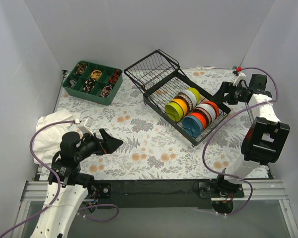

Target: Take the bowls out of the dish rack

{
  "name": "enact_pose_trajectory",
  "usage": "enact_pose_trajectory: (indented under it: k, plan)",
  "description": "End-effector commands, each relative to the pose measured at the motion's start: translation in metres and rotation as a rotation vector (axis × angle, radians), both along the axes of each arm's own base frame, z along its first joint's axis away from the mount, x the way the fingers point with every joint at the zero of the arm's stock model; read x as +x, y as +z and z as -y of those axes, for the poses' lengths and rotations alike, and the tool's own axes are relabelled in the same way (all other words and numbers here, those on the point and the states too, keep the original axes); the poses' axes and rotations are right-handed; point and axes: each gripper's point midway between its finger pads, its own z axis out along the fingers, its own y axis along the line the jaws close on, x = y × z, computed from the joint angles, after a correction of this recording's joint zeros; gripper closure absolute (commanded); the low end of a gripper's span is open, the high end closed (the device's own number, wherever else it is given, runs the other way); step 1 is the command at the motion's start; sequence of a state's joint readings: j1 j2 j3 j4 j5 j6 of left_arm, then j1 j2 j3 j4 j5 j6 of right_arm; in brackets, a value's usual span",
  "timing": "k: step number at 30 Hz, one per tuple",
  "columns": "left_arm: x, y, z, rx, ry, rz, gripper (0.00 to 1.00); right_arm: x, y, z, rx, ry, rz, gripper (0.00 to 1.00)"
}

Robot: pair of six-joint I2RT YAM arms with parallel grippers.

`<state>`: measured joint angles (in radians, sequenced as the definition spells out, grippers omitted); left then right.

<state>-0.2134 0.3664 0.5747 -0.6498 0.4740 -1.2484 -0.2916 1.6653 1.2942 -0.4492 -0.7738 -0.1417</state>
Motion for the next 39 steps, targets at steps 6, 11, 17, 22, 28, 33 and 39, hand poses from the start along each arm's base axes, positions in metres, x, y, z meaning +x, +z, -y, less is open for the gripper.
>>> enact_pose_trajectory:
  k: [6,11,17,22,28,33,39]
  plan:
    - [-0.001,-0.004,0.004,0.001,-0.032,-0.015,0.02,0.012,-0.021,-0.005,0.076,0.048,-0.002,0.03]
    - [0.0,-0.005,0.004,0.002,-0.03,-0.022,0.02,0.013,-0.034,-0.008,0.109,0.066,-0.027,0.03]
    - [0.001,-0.009,0.004,0.004,-0.024,-0.041,0.02,0.007,-0.05,-0.013,0.148,0.075,-0.068,0.05]
    - [0.001,-0.008,0.004,0.004,-0.022,-0.042,0.02,0.001,-0.06,-0.015,0.154,0.07,-0.088,0.05]
    - [0.001,-0.01,0.004,0.004,-0.02,-0.047,0.02,-0.007,-0.067,-0.018,0.175,0.073,-0.116,0.07]
    - [0.001,-0.01,0.004,0.004,-0.024,-0.045,0.02,-0.012,-0.066,-0.016,0.144,0.056,-0.108,0.09]
    - [0.0,-0.01,0.005,0.003,-0.03,-0.046,0.02,-0.012,-0.06,-0.015,0.116,0.047,-0.092,0.09]
